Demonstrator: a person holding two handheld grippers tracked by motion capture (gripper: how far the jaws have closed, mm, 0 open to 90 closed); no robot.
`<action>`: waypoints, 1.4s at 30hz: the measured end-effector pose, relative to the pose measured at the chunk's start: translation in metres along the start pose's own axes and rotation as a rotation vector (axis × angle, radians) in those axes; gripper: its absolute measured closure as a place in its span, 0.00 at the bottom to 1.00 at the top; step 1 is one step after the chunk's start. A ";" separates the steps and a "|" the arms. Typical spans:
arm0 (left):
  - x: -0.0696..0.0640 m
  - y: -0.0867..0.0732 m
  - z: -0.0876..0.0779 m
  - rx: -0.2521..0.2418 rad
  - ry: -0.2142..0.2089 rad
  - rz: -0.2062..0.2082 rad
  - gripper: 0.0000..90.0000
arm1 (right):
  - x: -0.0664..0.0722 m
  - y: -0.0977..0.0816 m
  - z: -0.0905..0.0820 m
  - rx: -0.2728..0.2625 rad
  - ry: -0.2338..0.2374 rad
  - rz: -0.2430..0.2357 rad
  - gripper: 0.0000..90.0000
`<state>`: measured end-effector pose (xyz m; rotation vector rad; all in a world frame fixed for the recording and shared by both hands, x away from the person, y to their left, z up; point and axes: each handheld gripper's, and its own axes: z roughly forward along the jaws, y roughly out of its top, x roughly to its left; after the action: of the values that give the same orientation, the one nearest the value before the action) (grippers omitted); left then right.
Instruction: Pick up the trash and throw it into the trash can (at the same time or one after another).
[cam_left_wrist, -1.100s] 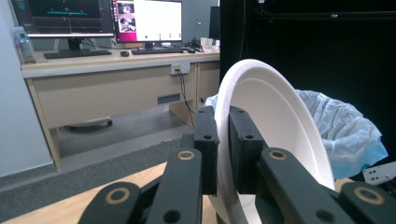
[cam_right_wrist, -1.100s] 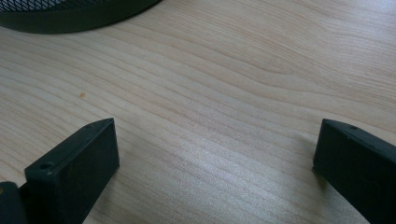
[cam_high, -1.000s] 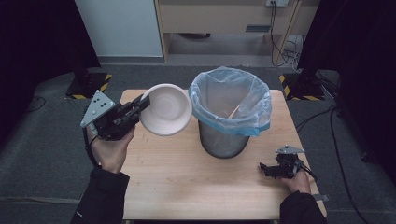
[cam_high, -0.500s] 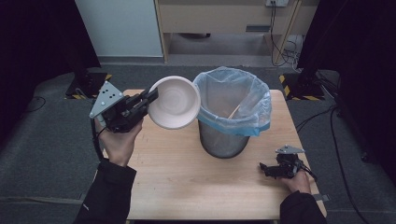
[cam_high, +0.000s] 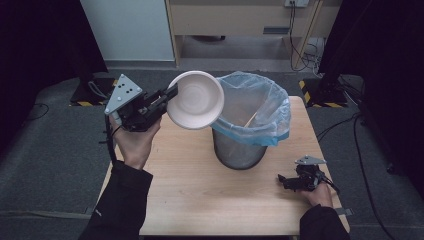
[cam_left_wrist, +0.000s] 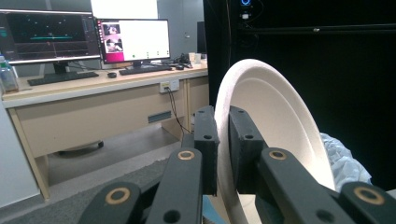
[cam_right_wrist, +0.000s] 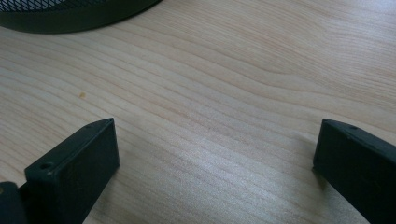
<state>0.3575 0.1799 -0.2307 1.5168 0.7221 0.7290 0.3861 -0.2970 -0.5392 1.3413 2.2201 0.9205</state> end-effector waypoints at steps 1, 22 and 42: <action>-0.001 0.001 0.001 0.000 -0.002 0.002 0.92 | 0.000 0.000 0.000 -0.001 0.000 0.002 0.00; -0.014 0.016 0.039 -0.010 -0.036 0.006 0.92 | 0.000 0.000 0.000 -0.003 -0.001 0.000 0.00; -0.022 0.007 0.082 0.013 -0.062 -0.029 0.92 | 0.000 0.000 0.000 -0.004 -0.001 -0.002 0.00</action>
<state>0.4099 0.1127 -0.2291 1.5313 0.7014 0.6539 0.3864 -0.2971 -0.5393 1.3371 2.2179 0.9226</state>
